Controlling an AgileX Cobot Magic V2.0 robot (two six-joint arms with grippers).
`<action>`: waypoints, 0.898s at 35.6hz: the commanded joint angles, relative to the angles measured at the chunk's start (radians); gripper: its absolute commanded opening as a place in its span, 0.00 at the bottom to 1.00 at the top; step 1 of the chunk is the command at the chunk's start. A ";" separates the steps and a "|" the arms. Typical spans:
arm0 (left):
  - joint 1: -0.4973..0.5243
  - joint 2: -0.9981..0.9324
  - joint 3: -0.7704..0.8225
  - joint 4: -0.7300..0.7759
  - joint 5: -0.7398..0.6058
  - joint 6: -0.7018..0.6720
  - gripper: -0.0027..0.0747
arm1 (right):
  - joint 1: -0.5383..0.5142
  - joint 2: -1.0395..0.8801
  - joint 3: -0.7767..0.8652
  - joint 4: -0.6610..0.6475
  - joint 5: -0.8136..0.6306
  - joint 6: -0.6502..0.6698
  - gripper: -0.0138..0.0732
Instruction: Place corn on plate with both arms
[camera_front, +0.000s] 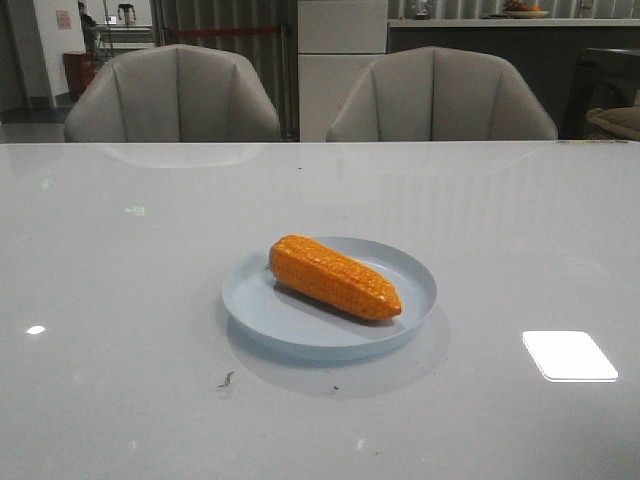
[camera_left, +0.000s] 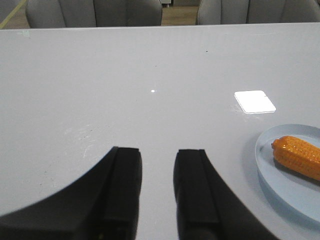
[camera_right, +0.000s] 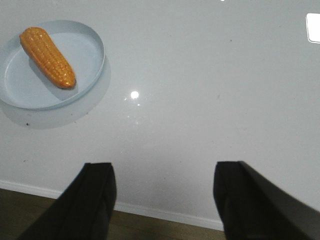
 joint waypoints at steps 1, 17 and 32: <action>0.001 -0.004 -0.030 -0.007 -0.076 -0.002 0.37 | -0.007 -0.004 -0.021 0.006 -0.060 0.000 0.77; 0.001 -0.004 -0.030 -0.007 -0.076 -0.002 0.37 | -0.007 -0.004 -0.020 0.006 -0.056 0.000 0.77; 0.003 -0.024 -0.026 0.028 -0.074 -0.002 0.36 | -0.007 -0.004 -0.020 0.006 -0.052 0.000 0.77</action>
